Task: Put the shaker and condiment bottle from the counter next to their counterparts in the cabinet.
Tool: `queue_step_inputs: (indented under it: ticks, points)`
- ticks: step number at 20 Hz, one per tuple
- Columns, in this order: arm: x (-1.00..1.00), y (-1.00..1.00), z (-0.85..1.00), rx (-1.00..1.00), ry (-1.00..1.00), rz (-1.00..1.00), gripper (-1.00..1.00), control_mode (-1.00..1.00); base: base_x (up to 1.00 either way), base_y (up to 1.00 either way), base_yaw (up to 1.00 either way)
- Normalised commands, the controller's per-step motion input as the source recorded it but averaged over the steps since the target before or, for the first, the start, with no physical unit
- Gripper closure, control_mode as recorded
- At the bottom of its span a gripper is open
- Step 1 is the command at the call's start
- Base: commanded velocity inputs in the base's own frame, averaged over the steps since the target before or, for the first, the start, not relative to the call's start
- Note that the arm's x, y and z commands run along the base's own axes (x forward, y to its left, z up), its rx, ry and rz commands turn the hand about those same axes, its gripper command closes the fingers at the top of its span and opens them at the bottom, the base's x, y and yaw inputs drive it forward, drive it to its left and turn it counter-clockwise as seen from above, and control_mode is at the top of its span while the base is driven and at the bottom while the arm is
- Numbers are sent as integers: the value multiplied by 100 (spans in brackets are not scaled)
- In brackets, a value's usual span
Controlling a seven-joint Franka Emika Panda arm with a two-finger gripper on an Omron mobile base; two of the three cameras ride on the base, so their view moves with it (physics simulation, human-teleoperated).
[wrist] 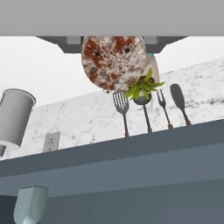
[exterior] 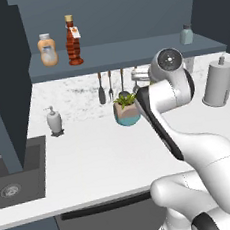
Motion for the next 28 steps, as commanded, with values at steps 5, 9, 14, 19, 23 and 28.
queue_step_inputs:
  ticks: [5, 9, 14, 19, 23, 28]
  points:
    - [0, 0, 16, -2, -8, -3, 100, -100, 0, 0, 0]
    - [0, -2, 31, 0, -1, -2, 100, -100, 0, 0, 0]
    - [0, -11, 37, 0, 0, -2, 100, -100, 0, 0, 0]
    - [1, -27, 41, 3, 0, -3, 100, -100, 0, 0, 0]
    - [9, -25, 36, 1, 0, -3, 100, -100, 0, 0, 0]
    - [7, -20, 26, 0, 0, -1, 100, -100, 0, 0, 0]
